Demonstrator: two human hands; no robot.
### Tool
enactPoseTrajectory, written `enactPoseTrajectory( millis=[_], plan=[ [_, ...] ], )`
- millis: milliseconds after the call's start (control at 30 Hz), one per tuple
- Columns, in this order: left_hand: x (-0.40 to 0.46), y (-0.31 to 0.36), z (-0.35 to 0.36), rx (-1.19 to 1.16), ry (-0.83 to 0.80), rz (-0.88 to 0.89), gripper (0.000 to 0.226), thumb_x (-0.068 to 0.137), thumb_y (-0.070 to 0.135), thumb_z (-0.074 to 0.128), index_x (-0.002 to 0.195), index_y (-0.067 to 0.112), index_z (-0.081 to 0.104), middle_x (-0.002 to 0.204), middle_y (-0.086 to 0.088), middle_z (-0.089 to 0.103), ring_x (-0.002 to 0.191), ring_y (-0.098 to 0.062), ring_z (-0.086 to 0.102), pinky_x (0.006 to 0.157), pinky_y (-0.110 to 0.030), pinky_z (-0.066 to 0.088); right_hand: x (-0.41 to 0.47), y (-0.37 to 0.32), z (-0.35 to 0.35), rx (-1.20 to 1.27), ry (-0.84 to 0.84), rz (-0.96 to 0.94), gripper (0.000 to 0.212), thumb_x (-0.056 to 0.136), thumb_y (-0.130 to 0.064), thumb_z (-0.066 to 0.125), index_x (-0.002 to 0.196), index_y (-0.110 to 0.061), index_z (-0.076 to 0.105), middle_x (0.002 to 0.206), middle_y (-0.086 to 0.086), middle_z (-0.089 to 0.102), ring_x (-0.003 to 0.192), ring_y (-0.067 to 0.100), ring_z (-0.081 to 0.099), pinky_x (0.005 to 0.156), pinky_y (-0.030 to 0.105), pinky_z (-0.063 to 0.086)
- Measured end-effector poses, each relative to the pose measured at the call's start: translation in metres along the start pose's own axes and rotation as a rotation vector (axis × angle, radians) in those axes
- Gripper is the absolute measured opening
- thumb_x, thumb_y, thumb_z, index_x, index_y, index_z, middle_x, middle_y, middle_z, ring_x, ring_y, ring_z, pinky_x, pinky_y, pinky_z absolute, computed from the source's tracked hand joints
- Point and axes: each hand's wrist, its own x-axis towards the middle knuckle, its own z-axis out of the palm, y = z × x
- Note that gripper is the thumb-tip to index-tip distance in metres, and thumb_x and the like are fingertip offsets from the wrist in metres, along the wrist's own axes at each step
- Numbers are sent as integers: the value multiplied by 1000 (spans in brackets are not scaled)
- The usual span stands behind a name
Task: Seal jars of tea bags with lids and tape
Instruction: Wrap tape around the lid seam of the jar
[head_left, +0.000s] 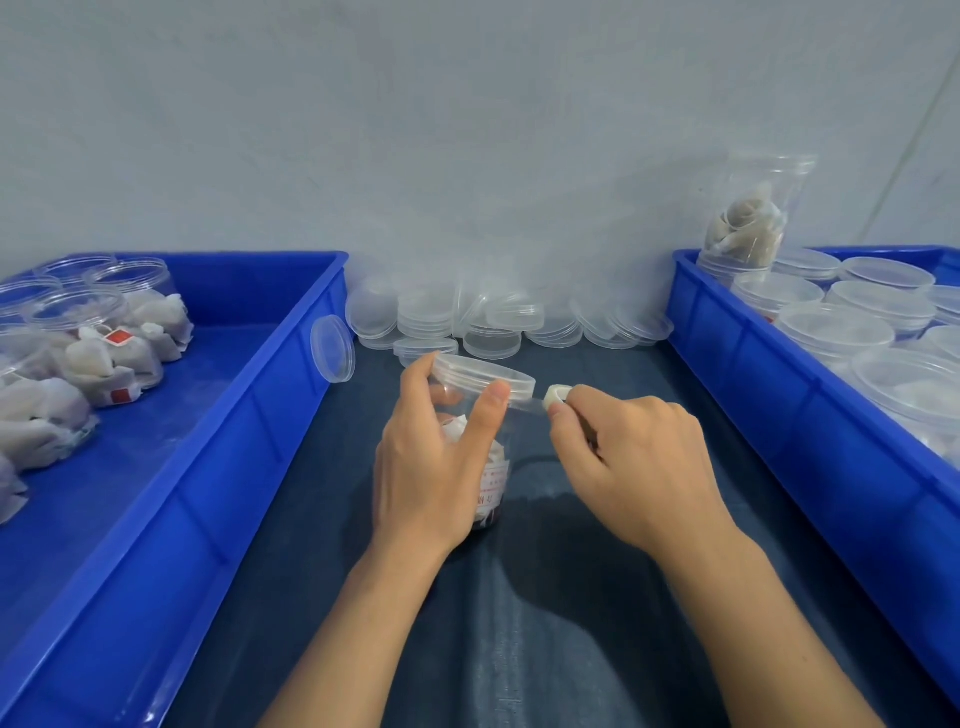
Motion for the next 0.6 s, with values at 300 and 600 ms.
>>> enactPoseTrajectory(
  millis=[300, 600],
  plan=[
    [0, 5, -3, -65, -62, -49, 56, 81, 85, 54, 124, 48, 55, 112, 27, 70, 108, 8, 65, 92, -30, 54, 0, 6, 3, 19, -15, 9, 41, 100, -40, 46, 66, -21, 33, 45, -3, 29, 44, 29, 37, 48, 30, 18],
    [-1, 10, -2, -187, -148, -99, 56, 79, 84, 55, 113, 39, 63, 103, 17, 75, 92, 1, 71, 78, -27, 50, -1, 7, 5, 32, -46, 44, 48, 98, -55, 31, 66, -20, 33, 46, -3, 35, 46, 29, 41, 51, 33, 25]
  ],
)
